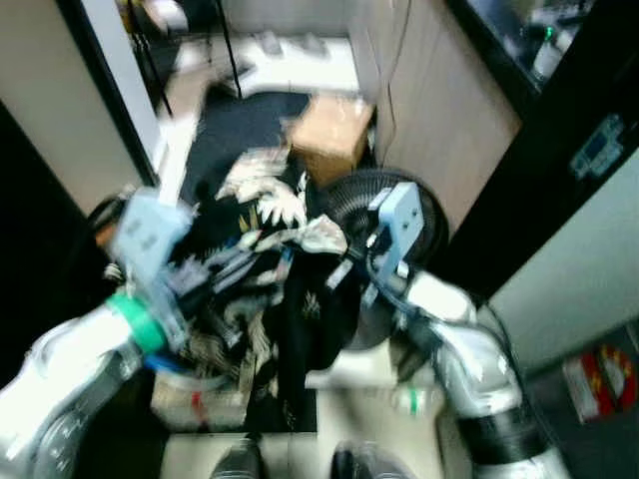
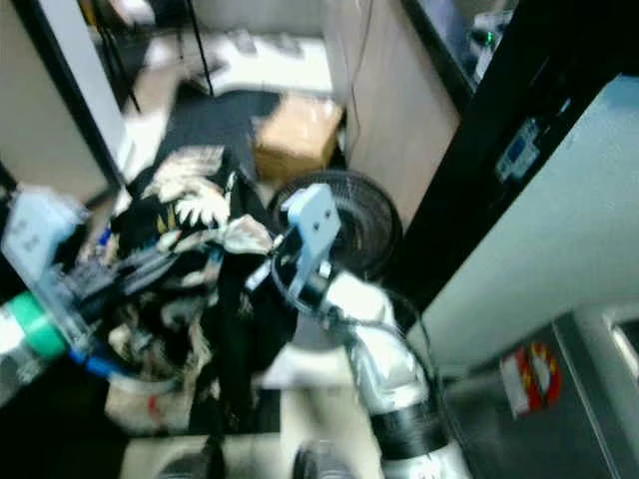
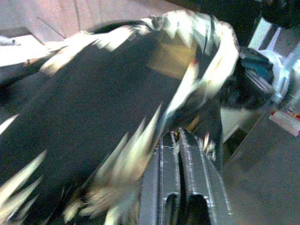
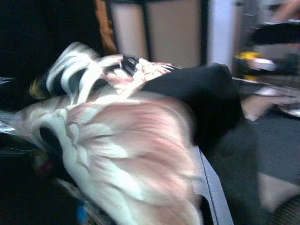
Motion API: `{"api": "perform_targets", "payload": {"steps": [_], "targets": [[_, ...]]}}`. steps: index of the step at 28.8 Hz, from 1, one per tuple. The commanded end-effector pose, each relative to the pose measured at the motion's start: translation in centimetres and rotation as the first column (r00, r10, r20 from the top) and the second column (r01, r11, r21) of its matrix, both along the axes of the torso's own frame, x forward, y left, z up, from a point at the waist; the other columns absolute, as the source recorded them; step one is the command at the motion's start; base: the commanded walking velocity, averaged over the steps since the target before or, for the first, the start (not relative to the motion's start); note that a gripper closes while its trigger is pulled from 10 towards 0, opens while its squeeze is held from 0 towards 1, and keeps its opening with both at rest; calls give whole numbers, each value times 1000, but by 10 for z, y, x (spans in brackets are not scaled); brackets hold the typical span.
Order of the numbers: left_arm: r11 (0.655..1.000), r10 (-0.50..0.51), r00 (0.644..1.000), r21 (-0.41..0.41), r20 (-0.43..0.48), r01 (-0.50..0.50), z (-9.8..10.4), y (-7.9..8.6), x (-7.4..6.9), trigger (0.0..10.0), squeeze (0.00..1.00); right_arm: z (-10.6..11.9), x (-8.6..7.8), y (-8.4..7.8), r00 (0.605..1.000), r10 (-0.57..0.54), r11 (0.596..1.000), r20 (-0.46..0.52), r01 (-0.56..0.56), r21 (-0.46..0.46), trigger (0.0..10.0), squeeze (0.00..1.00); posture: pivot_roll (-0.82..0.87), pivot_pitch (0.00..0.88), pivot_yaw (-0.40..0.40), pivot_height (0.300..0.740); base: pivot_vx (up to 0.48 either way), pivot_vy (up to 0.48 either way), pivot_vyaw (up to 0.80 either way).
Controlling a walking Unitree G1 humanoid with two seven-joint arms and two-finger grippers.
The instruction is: Clothes washing
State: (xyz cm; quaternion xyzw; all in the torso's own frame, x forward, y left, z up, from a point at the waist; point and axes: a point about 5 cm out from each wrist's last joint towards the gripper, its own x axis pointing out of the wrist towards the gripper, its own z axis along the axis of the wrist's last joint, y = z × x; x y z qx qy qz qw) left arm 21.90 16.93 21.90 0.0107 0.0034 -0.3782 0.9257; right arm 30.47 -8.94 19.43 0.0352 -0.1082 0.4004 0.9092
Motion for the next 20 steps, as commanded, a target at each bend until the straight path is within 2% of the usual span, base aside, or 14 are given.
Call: {"api": "perform_targets", "payload": {"steps": [1,4,5,6,8,11,14,16,20], "targets": [[999,-34,999,-16,-14,34,1,0,-3,10000,0,3,1,-4,1000,-18,999,-4,18,33,10000,0,38,67,26,740,0,0,0],[998,-46,999,-41,-2,46,1,-7,2,10000,0,5,1,-3,1000,-14,999,-2,14,38,10000,0,35,61,27,740,0,0,0],[997,-44,999,-56,26,45,1,-18,12,10000,0,6,2,-1,1000,-10,999,1,10,41,10000,0,38,60,25,740,0,0,0],[997,-44,999,-56,26,45,1,-18,12,10000,0,6,2,-1,1000,-10,999,1,10,41,10000,0,38,60,25,740,0,0,0],[997,-32,998,-70,55,36,2,-32,22,10000,0,7,1,2,1000,-6,999,3,6,43,10000,0,29,58,29,740,0,0,0],[993,41,993,-114,107,-29,11,-50,41,10000,0,9,1,6,1000,-3,999,6,3,52,10000,0,20,56,31,740,0,0,0],[986,108,983,-146,147,-87,23,-54,52,10000,0,11,3,7,1000,-21,998,8,21,63,10000,0,19,56,30,740,0,0,0],[984,117,981,-149,152,-94,24,-54,53,10000,0,12,3,7,1000,-26,998,8,26,65,10000,0,19,56,30,740,0,0,0],[971,190,959,-186,210,-151,40,-53,64,10000,0,17,9,10,994,-109,988,9,107,107,10000,0,16,57,32,740,0,0,0]]}}
